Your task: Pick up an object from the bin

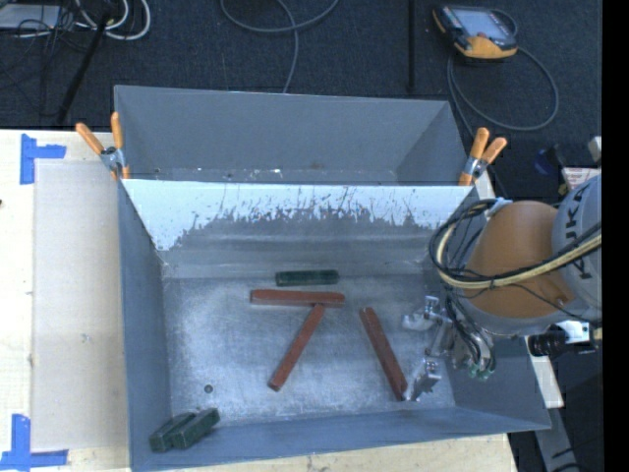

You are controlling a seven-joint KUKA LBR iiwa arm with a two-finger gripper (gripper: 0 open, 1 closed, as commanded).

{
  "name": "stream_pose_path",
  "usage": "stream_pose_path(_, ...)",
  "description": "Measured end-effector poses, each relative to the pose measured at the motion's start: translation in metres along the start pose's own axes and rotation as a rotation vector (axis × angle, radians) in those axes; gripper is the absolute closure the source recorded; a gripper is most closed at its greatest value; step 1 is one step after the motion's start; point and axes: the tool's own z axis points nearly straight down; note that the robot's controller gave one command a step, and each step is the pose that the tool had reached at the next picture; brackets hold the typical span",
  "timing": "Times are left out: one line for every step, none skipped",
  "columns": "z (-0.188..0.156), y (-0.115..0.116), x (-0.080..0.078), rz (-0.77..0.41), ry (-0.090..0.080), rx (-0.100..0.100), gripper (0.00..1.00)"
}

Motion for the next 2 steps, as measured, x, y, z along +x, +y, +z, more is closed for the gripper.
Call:
stream_pose_path(0.0000, 0.0145, -0.0039, 0.003, 0.000, 0.000, 0.00)
stream_pose_path(0.0005, 0.0171, -0.0094, 0.001, -0.003, 0.000, 0.00)
